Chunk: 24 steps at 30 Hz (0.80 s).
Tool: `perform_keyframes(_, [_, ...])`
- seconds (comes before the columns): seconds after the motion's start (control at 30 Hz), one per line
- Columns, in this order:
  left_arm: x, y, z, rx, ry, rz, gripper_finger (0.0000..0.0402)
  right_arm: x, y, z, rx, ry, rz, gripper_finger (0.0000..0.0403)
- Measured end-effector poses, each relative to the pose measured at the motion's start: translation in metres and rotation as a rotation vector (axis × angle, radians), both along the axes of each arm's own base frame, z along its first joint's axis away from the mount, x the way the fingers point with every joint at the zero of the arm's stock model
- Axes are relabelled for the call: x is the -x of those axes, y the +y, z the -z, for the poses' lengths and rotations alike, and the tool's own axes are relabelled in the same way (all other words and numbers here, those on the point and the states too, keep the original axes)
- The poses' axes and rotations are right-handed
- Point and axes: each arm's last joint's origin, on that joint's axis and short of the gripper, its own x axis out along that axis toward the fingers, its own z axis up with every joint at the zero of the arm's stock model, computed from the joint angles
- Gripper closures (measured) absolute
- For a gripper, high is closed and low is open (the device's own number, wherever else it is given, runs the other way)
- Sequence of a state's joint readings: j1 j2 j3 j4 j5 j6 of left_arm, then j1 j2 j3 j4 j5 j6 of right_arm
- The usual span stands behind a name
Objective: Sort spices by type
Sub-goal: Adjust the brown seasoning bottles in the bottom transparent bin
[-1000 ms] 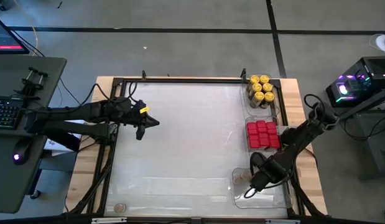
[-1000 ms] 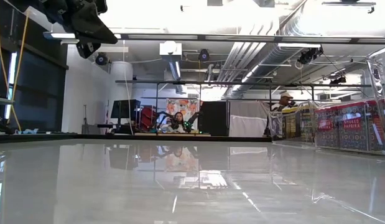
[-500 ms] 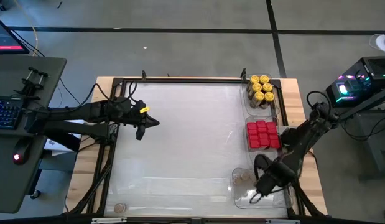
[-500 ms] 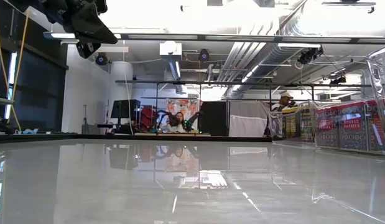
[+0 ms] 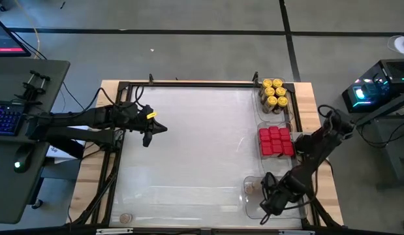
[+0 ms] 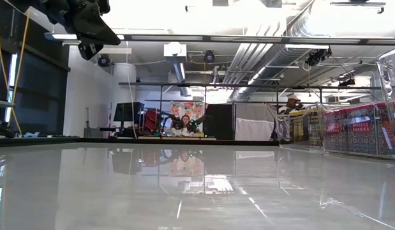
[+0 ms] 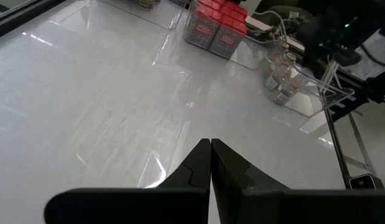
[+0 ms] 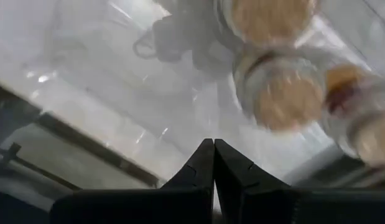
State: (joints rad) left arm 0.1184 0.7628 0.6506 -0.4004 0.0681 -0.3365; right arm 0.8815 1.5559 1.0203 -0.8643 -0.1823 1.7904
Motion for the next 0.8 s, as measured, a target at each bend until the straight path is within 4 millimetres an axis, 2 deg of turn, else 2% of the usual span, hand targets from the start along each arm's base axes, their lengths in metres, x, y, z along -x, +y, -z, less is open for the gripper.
perform_keyframes(0.2, [0.0, 0.0, 0.0, 0.001, 0.004, 0.0, 0.0401, 0.0, -0.011, 0.013, 0.035, 0.029, 0.01, 0.0403])
perform_keyframes(0.53, [0.001, 0.0, 0.002, 0.003, 0.027, 0.0, 0.0401, 0.003, -0.017, 0.014, 0.099, 0.057, 0.025, 0.0403])
perform_keyframes(0.67, [0.001, 0.0, 0.003, 0.004, 0.031, 0.0, 0.0401, -0.002, -0.01, 0.003, -0.015, -0.016, 0.004, 0.0403])
perform_keyframes(0.8, [0.001, 0.0, 0.003, 0.004, 0.031, 0.0, 0.0401, -0.016, 0.001, -0.016, -0.084, -0.22, -0.019, 0.0403])
